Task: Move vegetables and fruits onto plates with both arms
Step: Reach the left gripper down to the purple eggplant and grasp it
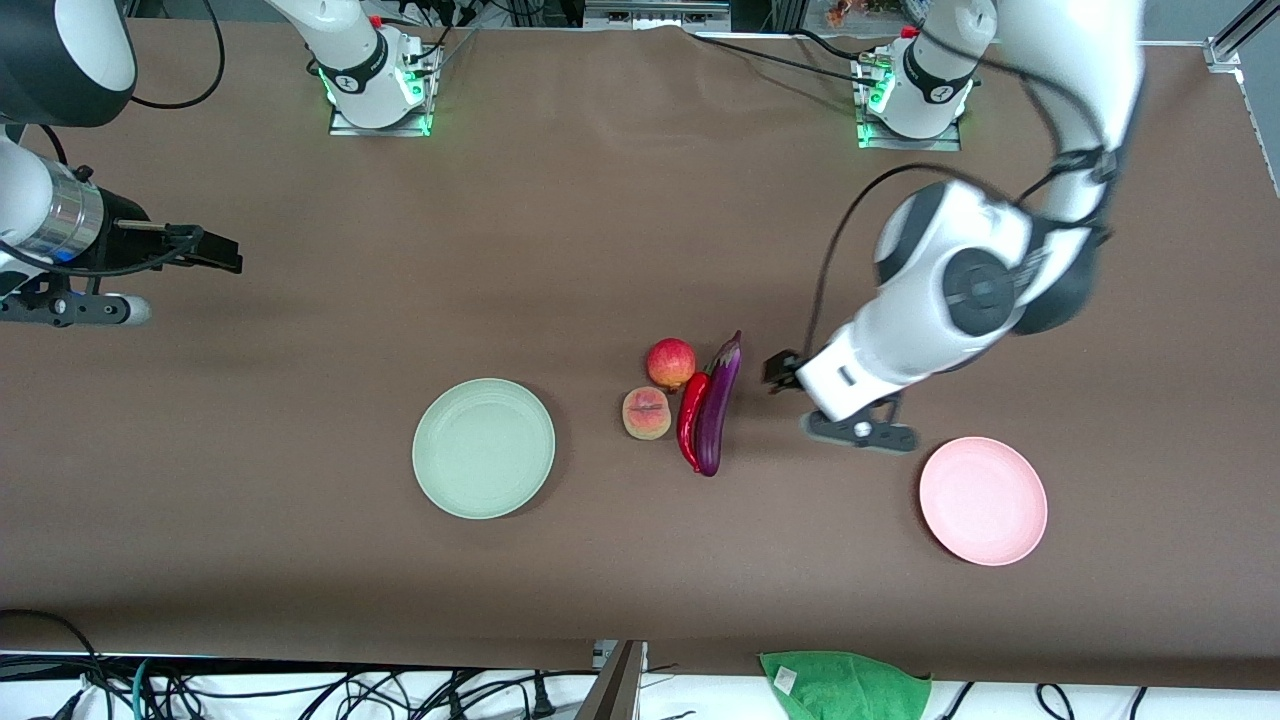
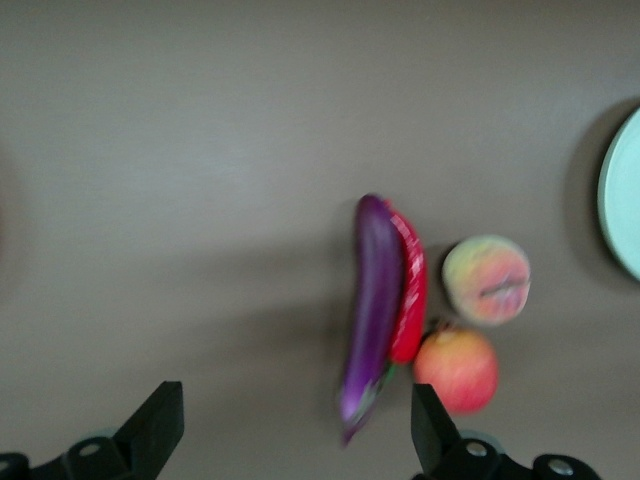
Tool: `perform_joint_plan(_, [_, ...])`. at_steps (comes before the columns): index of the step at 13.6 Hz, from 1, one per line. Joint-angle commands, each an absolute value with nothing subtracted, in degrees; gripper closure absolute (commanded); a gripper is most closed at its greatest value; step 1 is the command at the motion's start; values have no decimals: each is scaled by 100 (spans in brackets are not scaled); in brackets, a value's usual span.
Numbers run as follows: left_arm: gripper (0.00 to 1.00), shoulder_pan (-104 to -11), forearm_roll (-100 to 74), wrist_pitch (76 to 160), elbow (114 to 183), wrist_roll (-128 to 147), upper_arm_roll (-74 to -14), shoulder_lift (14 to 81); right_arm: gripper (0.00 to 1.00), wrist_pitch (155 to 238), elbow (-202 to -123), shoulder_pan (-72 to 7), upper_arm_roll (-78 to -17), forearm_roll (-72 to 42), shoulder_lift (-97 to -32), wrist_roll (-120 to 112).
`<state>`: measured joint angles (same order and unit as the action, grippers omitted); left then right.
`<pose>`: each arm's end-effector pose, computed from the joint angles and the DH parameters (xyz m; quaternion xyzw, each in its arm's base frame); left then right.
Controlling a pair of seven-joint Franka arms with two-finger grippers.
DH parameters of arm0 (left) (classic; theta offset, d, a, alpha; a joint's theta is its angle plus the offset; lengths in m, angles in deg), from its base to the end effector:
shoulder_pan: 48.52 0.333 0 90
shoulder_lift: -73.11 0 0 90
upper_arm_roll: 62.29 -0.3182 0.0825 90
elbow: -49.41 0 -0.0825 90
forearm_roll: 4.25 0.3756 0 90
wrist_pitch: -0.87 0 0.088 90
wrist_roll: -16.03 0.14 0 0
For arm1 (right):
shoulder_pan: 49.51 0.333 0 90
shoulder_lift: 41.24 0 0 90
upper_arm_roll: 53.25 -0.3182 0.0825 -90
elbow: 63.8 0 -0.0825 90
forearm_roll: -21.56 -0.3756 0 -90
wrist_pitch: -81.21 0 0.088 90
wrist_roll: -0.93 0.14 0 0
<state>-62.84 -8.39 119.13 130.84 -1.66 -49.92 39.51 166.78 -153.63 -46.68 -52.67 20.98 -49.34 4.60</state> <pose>0.6484 -0.3032 0.3419 0.9943 -0.0426 -0.0028 0.0972 0.5654 0.0240 0.5107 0.9941 -0.0125 -0.1077 0.0012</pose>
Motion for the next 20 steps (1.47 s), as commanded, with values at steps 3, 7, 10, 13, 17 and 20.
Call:
perform_joint_plan(3, [0, -6645, -682, 12934, 13202, -594, -5069, 3278, 0, 16541, -15222, -4705, -5281, 2156, -4959, 418])
perform_joint_plan(7, [0, -6838, -381, 13350, 13194, -612, -5077, 2821, 0, 16541, -15222, -4714, -5272, 2147, -4959, 366])
perform_joint_plan(10, [0, -6883, -373, 13367, 13193, -603, -5086, 2618, 0, 16541, -15222, -4714, -5263, 2148, -4959, 357])
perform_joint_plan(13, [0, -6944, -285, 13665, 13272, -612, -5095, 2521, 0, 16593, -15205, -4705, -5263, 2148, -5011, 348])
perform_joint_plan(17, [0, -6944, -258, 13736, 13273, -612, -5095, 2416, 0, 16602, -15205, -4731, -5246, 2095, -5021, 348])
perform_joint_plan(20, [31, -6944, -258, 13754, 13281, -620, -5104, 2398, 0, 16558, -15240, -4722, -5246, 2077, -5082, 366])
